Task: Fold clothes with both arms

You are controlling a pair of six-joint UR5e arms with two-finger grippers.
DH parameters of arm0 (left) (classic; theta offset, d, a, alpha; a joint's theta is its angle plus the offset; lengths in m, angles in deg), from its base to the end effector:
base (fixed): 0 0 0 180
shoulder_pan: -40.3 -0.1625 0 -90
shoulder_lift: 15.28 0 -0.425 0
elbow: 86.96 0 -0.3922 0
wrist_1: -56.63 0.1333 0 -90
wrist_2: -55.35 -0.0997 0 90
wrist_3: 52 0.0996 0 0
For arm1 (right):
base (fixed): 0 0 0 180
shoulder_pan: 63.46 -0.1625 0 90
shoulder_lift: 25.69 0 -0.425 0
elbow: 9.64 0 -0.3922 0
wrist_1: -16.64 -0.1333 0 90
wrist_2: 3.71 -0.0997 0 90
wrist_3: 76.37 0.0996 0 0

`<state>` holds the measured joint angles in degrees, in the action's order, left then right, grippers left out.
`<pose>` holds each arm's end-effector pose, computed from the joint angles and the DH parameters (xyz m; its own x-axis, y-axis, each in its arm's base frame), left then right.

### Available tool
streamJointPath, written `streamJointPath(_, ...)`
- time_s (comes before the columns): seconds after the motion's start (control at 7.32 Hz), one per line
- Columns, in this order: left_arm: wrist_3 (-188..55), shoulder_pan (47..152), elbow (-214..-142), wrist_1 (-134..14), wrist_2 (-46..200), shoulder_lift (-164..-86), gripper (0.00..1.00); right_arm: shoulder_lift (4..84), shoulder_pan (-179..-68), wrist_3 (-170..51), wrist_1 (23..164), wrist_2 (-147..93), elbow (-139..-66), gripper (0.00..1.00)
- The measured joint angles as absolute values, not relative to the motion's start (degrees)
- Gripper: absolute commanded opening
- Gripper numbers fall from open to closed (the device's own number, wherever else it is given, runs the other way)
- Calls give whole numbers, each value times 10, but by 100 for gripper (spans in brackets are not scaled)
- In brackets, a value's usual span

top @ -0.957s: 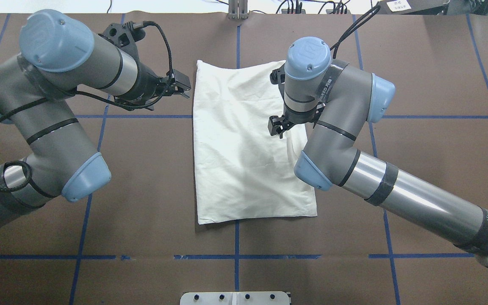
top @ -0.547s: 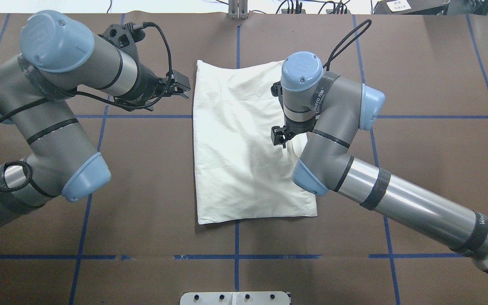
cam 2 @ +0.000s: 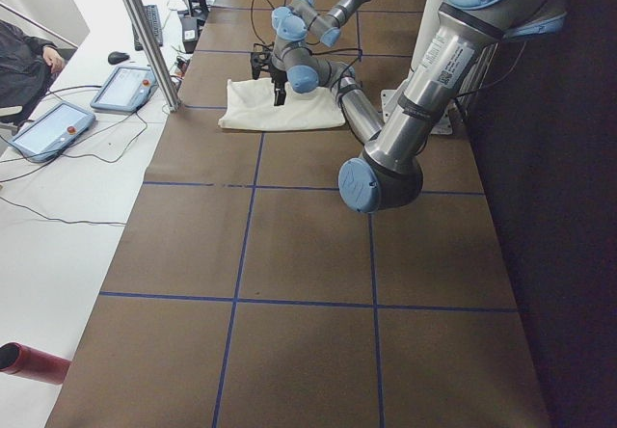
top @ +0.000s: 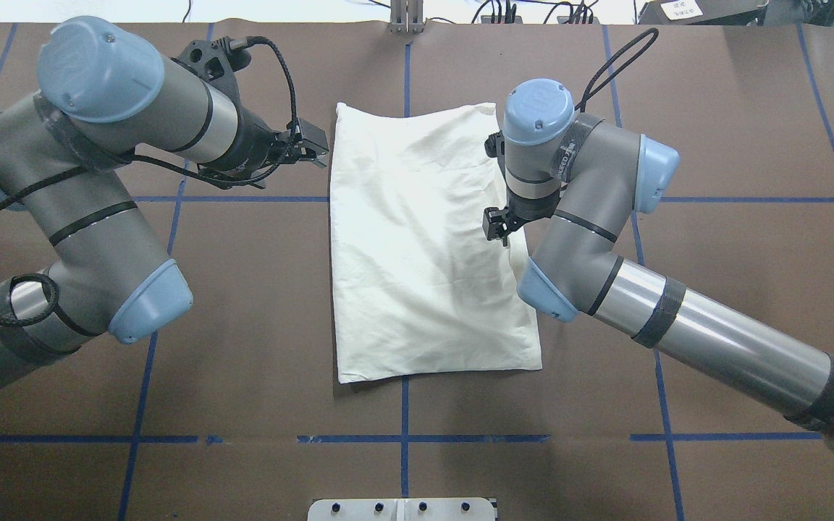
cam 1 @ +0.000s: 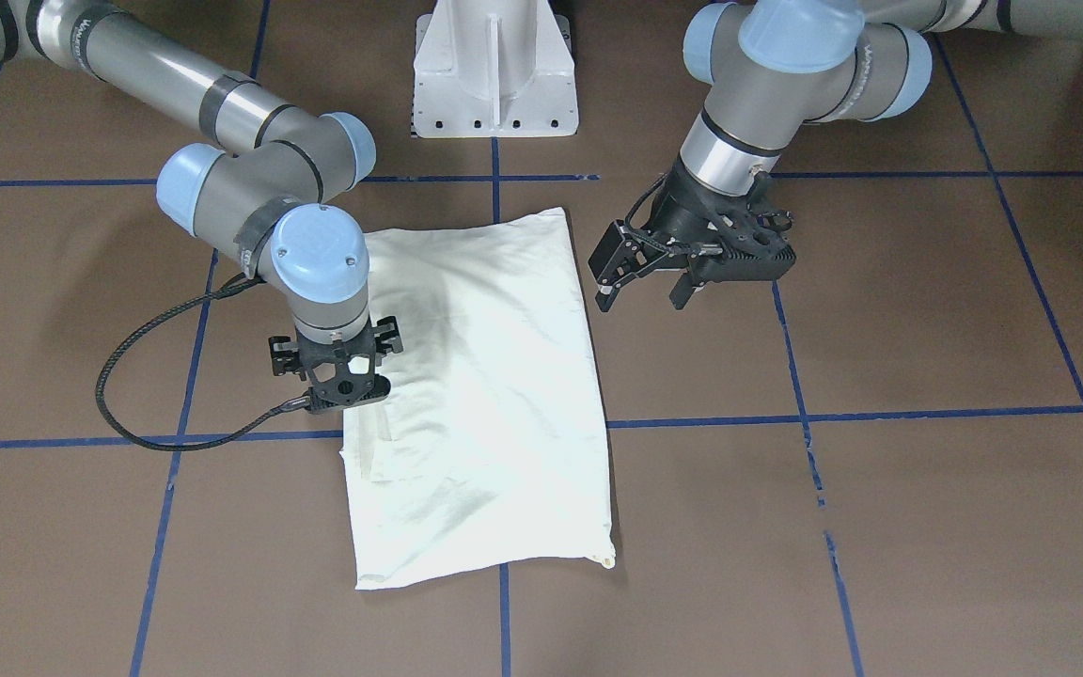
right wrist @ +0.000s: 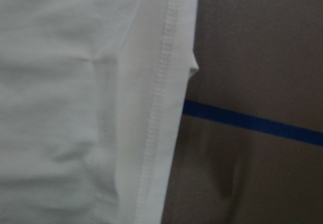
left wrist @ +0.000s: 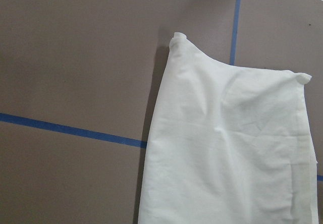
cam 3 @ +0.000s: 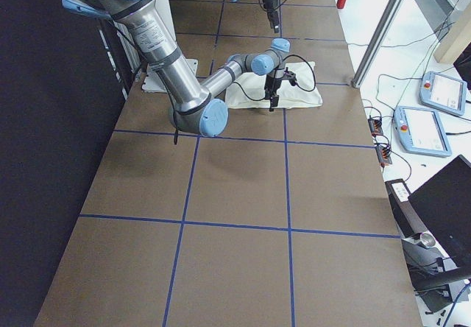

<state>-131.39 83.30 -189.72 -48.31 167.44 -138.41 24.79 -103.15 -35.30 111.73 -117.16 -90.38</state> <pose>0.3986 -0.5028 0.1947 0.4225 -0.1607 -0.8920 0.3195 0.9474 -0.0194 -0.5083 -0.5436 0.3330 0.8011 -0.2340 0.5509 0.2257 0.9706 0.0840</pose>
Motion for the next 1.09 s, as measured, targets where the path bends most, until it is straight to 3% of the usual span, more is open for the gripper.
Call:
streamJointPath(0.55,-1323,827,-1903,-483,1678,-1389,100,284,-1086,-395,1114,-1218,-945,100)
streamJointPath(0.82,-1438,790,-1919,-484,1687,-1370,100,279,-1100,-387,1112,-1249,-989,100)
streamJointPath(1.09,-1608,704,-1952,-479,1651,-1337,89,279,-1102,-361,1111,-1276,-1035,100)
